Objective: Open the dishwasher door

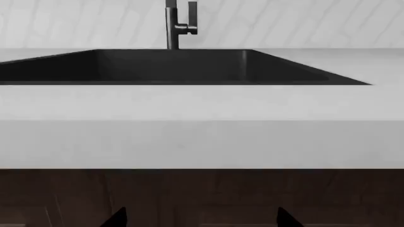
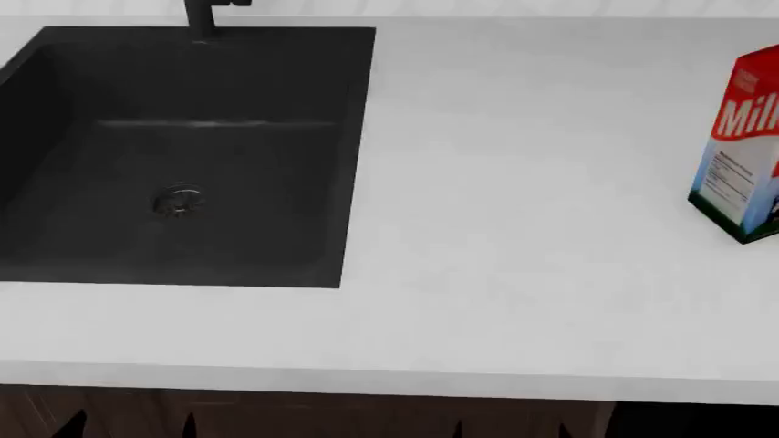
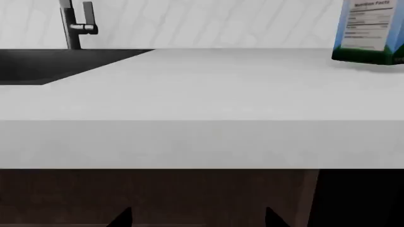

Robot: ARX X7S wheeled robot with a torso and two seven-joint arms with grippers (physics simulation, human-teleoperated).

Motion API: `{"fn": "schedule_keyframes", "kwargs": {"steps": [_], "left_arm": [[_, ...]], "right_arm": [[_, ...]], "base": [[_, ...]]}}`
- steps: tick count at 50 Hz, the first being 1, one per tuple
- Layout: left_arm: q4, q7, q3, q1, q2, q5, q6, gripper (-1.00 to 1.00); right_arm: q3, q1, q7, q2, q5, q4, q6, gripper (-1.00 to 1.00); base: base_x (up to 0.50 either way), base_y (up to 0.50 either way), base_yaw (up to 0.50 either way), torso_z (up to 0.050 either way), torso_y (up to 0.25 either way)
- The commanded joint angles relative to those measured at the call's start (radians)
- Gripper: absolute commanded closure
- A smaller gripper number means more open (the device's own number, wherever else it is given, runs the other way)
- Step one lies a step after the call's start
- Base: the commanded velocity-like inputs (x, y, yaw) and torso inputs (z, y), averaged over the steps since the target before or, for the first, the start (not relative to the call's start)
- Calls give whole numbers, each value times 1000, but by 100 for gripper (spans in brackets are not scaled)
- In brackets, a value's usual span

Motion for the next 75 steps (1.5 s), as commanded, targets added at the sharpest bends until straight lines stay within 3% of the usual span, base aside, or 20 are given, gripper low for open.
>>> {"fn": "schedule_keyframes", "kwargs": {"steps": [1, 17, 31, 44, 75], "left_arm": [[0, -11, 11, 0, -10, -10, 0, -100], [-47, -40, 77, -36, -59, -40, 30, -100], [-34, -65, 90, -28, -84, -53, 29, -100], [-36, -84, 106, -23, -95, -67, 50, -100], [-12, -129, 139, -30, -126, -84, 34, -100]], "right_arm": [[-13, 0, 13, 9, 9, 0, 0, -100], [-81, 27, 74, 47, 33, 32, -2, -100], [-110, 15, 98, 65, 61, 20, -5, -100], [-127, 25, 110, 81, 85, 17, 0, -100], [-154, 17, 148, 115, 132, -21, 15, -100]], "base": [[0, 0, 0, 0, 0], [0, 0, 0, 0, 0], [-456, 0, 0, 0, 0], [0, 0, 0, 0, 0], [0, -491, 0, 0, 0]]}}
